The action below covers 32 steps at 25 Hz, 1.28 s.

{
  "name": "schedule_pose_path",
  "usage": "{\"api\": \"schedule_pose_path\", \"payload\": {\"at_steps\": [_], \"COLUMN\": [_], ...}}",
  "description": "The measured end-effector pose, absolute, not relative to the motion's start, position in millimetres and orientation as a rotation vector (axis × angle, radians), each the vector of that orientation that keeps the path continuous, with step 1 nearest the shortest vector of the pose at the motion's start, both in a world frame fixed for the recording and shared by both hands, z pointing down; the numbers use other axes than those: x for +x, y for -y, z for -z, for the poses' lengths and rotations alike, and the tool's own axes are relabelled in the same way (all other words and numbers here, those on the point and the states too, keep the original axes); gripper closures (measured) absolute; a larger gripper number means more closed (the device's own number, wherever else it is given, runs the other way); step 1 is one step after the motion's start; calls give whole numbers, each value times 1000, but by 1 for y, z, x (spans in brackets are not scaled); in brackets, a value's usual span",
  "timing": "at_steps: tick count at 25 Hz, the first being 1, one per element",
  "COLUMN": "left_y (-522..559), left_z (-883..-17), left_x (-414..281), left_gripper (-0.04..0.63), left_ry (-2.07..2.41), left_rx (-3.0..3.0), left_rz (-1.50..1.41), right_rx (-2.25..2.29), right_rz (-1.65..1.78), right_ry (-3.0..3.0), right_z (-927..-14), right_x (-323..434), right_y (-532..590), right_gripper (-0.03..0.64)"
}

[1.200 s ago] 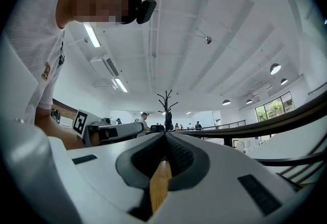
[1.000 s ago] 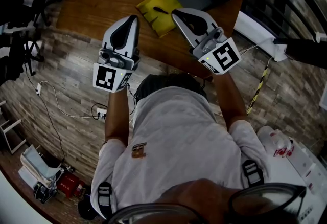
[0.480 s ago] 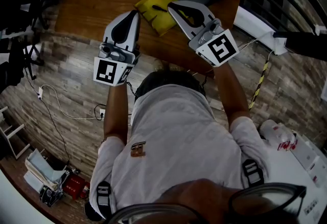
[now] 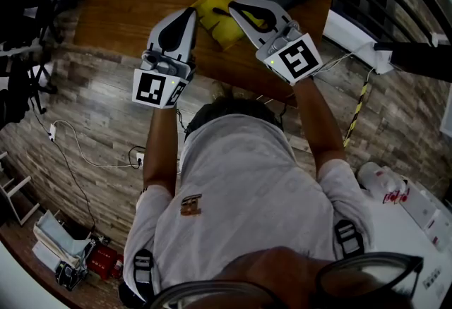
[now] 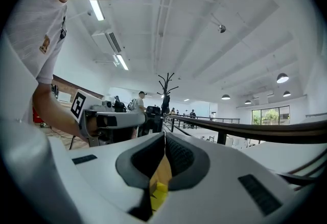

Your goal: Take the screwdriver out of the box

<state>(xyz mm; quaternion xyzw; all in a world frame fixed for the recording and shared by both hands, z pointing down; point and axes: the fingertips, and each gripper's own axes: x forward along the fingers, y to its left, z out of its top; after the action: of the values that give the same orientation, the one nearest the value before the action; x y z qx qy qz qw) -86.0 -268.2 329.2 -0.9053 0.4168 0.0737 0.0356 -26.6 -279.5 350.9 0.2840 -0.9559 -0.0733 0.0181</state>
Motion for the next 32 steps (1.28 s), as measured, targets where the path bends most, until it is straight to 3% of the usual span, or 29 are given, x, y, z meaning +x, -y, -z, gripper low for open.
{"api": "schedule_pose_path", "payload": {"at_steps": [32], "left_y": [321], "left_z": [-391], "left_x": [-122], "left_gripper": [577], "left_ry": [-1310], "left_rx": [-2867], "left_rz": [-109], "right_rx": [687], "right_rz": [61], "right_ry": [2405], "right_z": [-515], "right_x": [-84], "right_y": [342], "right_gripper": [581]}}
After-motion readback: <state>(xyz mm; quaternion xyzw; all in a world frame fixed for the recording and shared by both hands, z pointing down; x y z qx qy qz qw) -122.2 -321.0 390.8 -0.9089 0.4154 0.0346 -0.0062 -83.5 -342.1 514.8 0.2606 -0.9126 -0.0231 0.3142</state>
